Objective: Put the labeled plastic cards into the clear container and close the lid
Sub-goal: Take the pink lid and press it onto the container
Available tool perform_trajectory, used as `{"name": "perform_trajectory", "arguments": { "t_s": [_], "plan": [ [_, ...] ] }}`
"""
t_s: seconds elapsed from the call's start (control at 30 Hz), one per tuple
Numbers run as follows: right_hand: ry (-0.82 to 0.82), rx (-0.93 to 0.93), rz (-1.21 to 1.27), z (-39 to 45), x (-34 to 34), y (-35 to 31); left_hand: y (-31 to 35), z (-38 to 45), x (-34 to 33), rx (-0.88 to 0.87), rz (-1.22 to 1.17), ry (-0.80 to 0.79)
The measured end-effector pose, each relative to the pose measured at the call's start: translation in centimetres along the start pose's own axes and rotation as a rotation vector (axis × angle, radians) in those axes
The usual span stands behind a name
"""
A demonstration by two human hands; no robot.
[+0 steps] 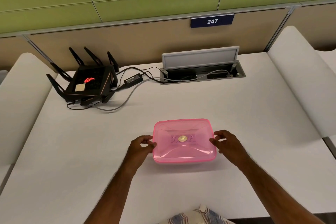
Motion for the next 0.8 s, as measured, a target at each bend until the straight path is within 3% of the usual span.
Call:
{"name": "perform_trajectory", "arguments": {
  "t_s": [0.17, 0.43, 0.8],
  "plan": [
    [0.029, 0.019, 0.013, 1.2, 0.0, -1.6, 0.1, 0.4, 0.1, 0.039, -0.008, -0.027],
    [0.072, 0.021, 0.08, 4.4, -2.0, -5.3, 2.3, 3.4, -1.7, 0.071, -0.192, 0.081],
    [0.143, 0.028, 0.113, 5.9, -3.6, -4.0, 1.3, 5.6, -4.9, 0.187, -0.388, 0.147]
  ]
}}
Point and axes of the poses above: each hand's wrist, its own z-axis towards the middle knuckle, its own x-axis out of the back of the hand, y = z × x, the point moved 2 cm from there along z, towards the middle knuckle, and after that the axes turned 5 degrees about -z, right-handed, at the moved point
